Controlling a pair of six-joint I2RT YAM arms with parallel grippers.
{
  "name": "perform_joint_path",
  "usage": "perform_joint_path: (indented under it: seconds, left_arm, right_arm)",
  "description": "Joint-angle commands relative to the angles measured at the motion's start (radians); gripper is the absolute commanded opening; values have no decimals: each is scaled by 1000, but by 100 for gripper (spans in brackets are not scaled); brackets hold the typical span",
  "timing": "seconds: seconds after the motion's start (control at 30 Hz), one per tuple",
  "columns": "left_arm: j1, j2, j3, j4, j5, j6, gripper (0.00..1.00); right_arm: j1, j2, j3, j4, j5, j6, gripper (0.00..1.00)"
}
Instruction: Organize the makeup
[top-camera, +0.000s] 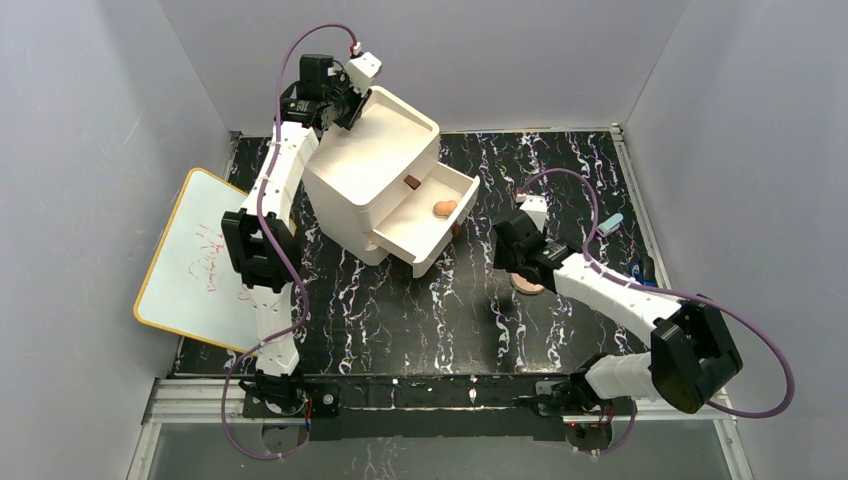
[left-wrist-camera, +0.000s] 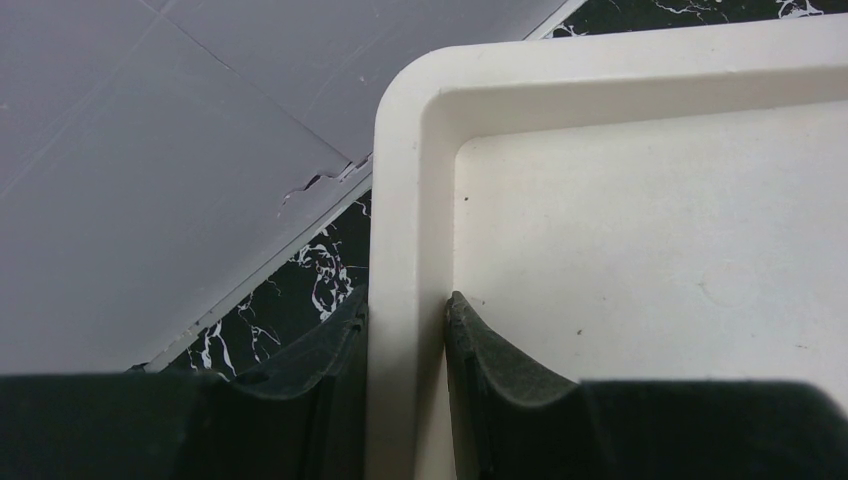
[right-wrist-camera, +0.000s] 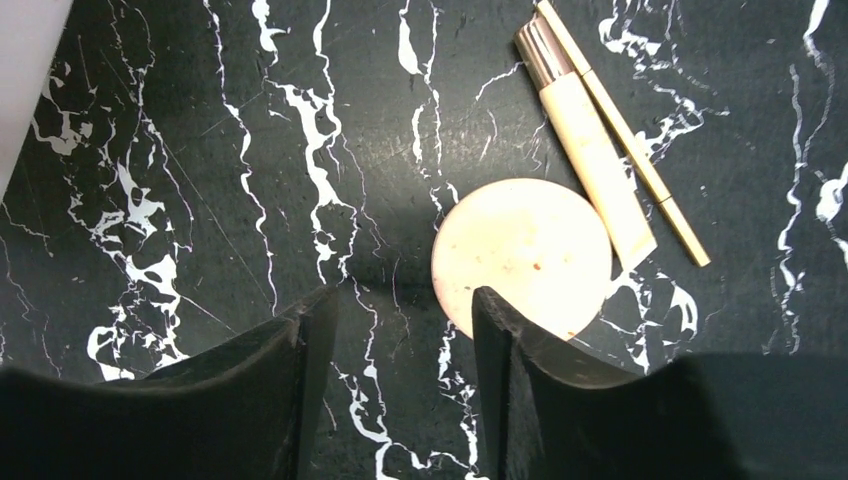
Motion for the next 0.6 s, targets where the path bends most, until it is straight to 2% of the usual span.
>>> perform_joint_path:
  seconds: [0.0, 0.3, 0.43, 0.57]
  left_arm:
    - [-68, 66, -75, -181, 11, 19, 0]
    - [-69, 64, -81, -178, 11, 20, 0]
    - [-72, 68, -79, -178, 9, 20, 0]
    - [-74, 70, -76, -180, 8, 20, 0]
  right_arm:
    - [-2, 41, -18, 29, -15, 57, 56]
    - [-2, 121, -48, 46, -22, 72, 52]
    - [-2, 136, -60, 60, -26, 74, 45]
    - [-2, 158, -69, 70, -28, 74, 44]
